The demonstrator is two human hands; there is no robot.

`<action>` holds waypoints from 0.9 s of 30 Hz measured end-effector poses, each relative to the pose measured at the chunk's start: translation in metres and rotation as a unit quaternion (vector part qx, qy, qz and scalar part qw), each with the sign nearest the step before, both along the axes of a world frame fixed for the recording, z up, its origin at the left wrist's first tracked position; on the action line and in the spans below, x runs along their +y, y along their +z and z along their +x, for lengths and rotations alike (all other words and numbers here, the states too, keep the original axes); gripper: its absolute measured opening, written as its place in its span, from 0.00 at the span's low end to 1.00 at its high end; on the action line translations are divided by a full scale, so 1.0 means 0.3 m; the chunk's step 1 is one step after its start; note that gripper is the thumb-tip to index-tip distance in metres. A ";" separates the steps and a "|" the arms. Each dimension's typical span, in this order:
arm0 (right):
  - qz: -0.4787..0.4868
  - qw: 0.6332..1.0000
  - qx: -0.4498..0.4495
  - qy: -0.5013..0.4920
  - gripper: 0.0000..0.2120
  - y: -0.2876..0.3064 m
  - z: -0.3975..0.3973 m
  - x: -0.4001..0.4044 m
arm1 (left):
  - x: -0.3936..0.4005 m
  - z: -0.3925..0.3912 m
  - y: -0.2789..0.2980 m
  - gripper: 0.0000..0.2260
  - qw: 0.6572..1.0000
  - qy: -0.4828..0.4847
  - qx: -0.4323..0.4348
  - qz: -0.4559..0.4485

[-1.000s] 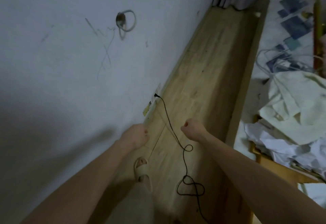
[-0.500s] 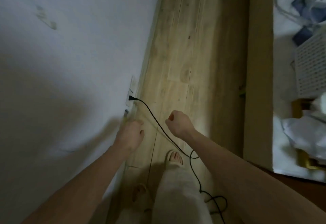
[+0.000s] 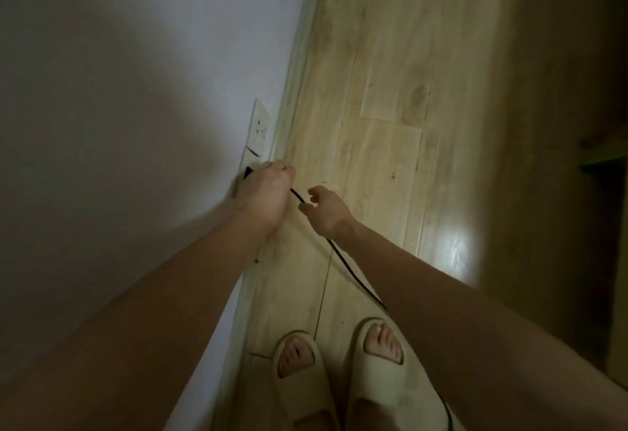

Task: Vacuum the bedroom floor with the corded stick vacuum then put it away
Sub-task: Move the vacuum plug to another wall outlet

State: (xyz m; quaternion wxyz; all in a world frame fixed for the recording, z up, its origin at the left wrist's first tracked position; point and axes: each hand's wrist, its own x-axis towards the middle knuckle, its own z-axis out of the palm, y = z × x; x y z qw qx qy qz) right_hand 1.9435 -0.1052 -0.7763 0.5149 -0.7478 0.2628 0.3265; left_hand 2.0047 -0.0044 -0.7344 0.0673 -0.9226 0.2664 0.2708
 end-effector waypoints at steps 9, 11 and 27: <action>0.066 0.989 -0.054 -0.120 0.10 -0.128 0.014 0.036 | 0.054 0.075 -0.086 0.10 0.997 -0.047 -0.026 0.046; 0.074 0.988 -0.062 -0.122 0.10 -0.121 0.016 0.024 | 0.057 0.085 -0.089 0.10 0.998 -0.034 -0.020 0.039; -0.056 0.998 0.015 -0.014 0.10 -0.073 -0.364 -0.181 | 0.009 0.034 -0.051 0.12 0.991 -0.089 -0.012 0.096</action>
